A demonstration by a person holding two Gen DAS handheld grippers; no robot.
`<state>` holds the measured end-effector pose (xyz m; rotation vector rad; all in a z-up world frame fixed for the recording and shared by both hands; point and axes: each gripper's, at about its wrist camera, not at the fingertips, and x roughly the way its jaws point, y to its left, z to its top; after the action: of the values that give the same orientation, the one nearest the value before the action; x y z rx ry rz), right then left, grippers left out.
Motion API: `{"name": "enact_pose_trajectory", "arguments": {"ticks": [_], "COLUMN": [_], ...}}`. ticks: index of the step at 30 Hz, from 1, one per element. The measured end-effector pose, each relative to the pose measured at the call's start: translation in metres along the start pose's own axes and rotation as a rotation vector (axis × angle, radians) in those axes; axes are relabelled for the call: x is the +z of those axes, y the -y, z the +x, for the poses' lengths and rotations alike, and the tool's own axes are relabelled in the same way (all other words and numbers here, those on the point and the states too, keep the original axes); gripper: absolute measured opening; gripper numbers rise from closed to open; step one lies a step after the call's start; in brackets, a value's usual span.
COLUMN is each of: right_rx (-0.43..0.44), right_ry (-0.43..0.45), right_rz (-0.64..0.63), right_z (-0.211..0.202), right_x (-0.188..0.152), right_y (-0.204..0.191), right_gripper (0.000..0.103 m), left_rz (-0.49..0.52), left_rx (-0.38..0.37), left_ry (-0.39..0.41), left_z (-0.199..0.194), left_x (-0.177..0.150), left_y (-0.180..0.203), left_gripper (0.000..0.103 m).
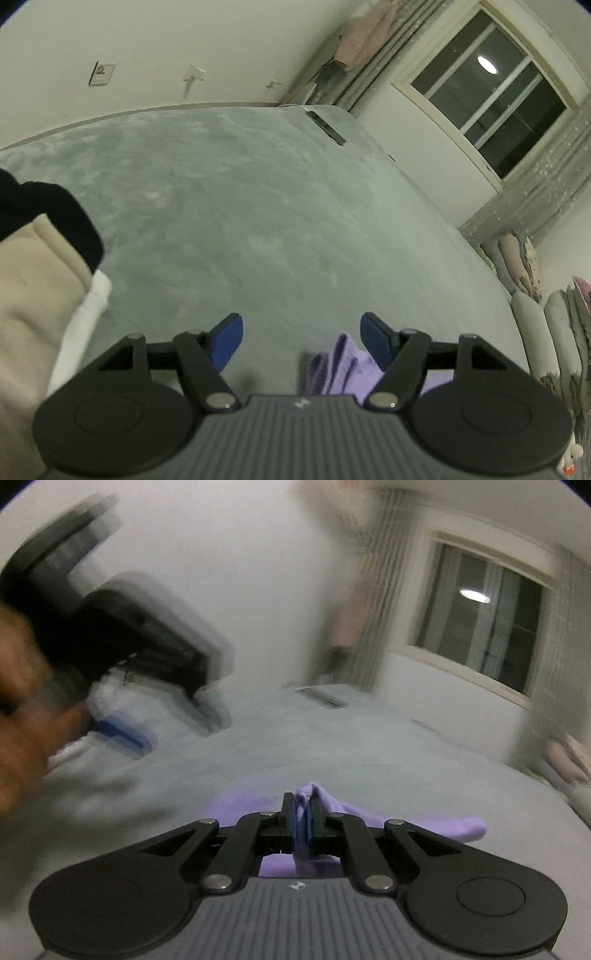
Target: Fold clothes
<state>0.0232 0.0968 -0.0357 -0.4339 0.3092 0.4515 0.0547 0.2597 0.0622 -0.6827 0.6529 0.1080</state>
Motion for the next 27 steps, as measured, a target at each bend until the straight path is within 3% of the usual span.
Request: {"name": "enact_pose_trajectory", "arguments": {"ticks": [2,4,9,11,13,16,20,23,24,25,26,27], "right_rx": [0.062,0.063,0.202,0.273,0.3,0.284,0.244,0.248,0.236,0.215,0.199,0.189], "right_ry": [-0.03,-0.054,-0.12,-0.117,-0.094,-0.099,-0.232,-0.294,-0.306,-0.314,-0.312,-0.296], "right_rz": [-0.072,-0.1,-0.014,0.105,0.305,0.611,0.849,0.928,0.918,0.88,0.847,0.819], "right_z": [0.01,0.01,0.001,-0.008,-0.011,-0.001,0.045,0.072,0.079,0.082,0.085,0.086], "right_x": [-0.001,-0.005,-0.001,-0.003,-0.007,-0.016,-0.031,-0.031,-0.027,-0.02,-0.013,-0.005], "right_y": [-0.034,-0.038,-0.012,0.009,0.044,0.098,0.139,0.142,0.138,0.131,0.126,0.124], "right_gripper": [0.007,0.007,0.013,0.034,0.042,0.044,0.044,0.04,0.034,0.014,0.007,0.007], "left_rz": [0.012,0.049,0.129,0.14,0.136,0.115,0.084,0.066,0.059,0.053,0.047,0.042], "left_rx": [-0.006,-0.017,-0.023,-0.02,-0.02,-0.019,-0.021,-0.022,-0.022,-0.022,-0.022,-0.023], "left_ry": [-0.02,-0.037,-0.056,-0.059,-0.061,-0.07,-0.085,-0.084,-0.082,-0.08,-0.078,-0.076], "left_z": [0.003,0.007,0.01,0.009,0.008,0.007,0.01,0.01,0.009,0.008,0.008,0.007], "left_x": [-0.001,-0.003,-0.012,-0.013,-0.014,-0.014,-0.012,-0.01,-0.009,-0.008,-0.008,-0.007], "left_y": [0.001,0.008,0.023,0.025,0.025,0.024,0.019,0.016,0.014,0.013,0.012,0.012], "left_gripper": [0.069,0.069,0.069,0.069,0.07,0.071,0.071,0.071,0.071,0.071,0.071,0.071]}}
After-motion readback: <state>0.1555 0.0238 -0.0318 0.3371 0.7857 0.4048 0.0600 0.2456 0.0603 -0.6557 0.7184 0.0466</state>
